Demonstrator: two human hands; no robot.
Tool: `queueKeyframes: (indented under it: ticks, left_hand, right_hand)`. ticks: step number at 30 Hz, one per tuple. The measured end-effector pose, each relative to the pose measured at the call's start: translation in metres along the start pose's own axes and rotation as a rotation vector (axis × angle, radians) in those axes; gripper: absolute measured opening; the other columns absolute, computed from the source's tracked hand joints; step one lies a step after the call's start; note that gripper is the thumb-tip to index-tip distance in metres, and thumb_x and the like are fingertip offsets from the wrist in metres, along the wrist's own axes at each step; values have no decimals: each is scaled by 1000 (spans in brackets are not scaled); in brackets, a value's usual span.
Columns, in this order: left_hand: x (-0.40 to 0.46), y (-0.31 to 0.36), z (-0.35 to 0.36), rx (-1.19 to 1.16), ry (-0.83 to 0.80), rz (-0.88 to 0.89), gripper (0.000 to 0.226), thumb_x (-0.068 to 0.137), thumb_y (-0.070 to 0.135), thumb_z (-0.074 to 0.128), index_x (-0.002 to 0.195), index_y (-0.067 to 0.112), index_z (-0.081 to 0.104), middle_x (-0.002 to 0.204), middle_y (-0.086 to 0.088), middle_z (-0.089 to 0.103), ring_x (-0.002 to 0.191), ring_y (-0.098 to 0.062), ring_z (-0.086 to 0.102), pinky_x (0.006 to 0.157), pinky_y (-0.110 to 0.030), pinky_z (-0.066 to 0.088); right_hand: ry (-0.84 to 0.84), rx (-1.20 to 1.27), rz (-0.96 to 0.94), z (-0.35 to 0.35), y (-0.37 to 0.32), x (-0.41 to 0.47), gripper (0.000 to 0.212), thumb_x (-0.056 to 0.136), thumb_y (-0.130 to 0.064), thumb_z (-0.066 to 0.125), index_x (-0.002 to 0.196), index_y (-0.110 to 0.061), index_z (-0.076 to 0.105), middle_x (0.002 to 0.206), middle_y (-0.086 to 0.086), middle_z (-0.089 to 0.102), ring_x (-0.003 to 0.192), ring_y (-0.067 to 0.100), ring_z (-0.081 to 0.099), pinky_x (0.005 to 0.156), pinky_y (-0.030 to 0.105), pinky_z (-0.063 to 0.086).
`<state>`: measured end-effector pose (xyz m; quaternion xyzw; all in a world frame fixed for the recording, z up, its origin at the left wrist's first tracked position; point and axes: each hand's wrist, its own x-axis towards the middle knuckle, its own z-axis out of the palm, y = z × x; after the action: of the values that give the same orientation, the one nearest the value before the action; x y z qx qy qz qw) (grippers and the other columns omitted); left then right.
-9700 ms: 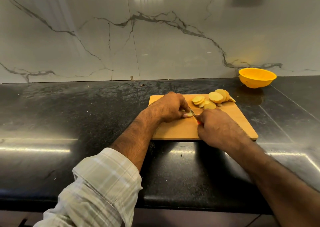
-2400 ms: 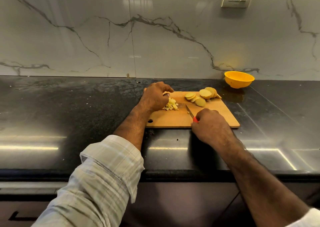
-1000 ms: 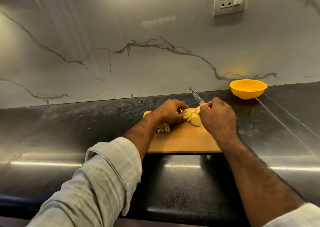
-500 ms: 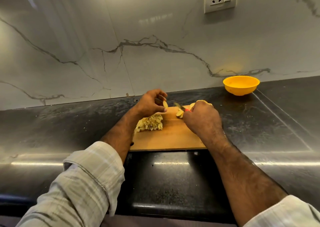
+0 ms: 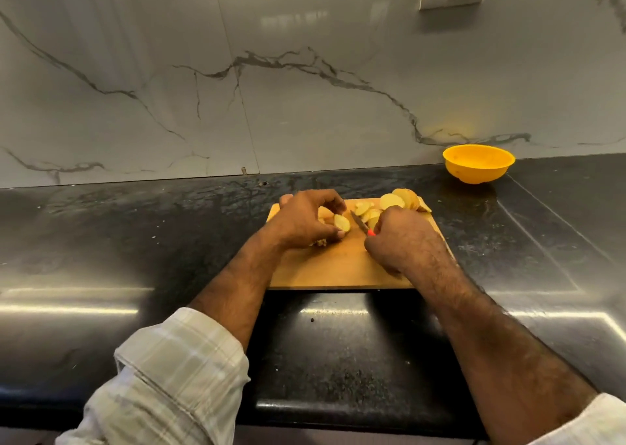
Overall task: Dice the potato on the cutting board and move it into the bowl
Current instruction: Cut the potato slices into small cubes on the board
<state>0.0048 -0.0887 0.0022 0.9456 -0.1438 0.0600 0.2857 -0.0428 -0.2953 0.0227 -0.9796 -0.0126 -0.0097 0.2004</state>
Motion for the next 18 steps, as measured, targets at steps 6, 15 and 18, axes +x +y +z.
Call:
queueKeyframes:
  ticks: [6, 15, 18]
  left_hand:
    - [-4, 5, 2, 156, 15, -65, 33, 80, 58, 84, 106, 41, 72, 117, 25, 68, 131, -9, 53, 119, -66, 14]
    - [-4, 8, 3, 256, -21, -62, 27, 91, 56, 74, 114, 41, 73, 120, 21, 66, 137, -13, 47, 120, -70, 2]
    - [-4, 14, 3, 330, -28, -48, 30, 95, 54, 69, 120, 38, 73, 129, 17, 63, 144, -16, 39, 121, -70, 0]
  right_hand:
    - [-47, 8, -17, 3, -3, -1, 30, 91, -37, 71, 117, -22, 68, 101, 0, 65, 90, 18, 62, 76, 33, 57]
    - [-85, 22, -123, 3, -8, -5, 46, 92, -27, 69, 137, -21, 64, 127, 3, 67, 106, 20, 62, 84, 31, 56]
    - [-70, 1, -158, 5, -11, -7, 47, 93, -25, 67, 140, -23, 62, 131, 3, 65, 109, 20, 60, 89, 33, 56]
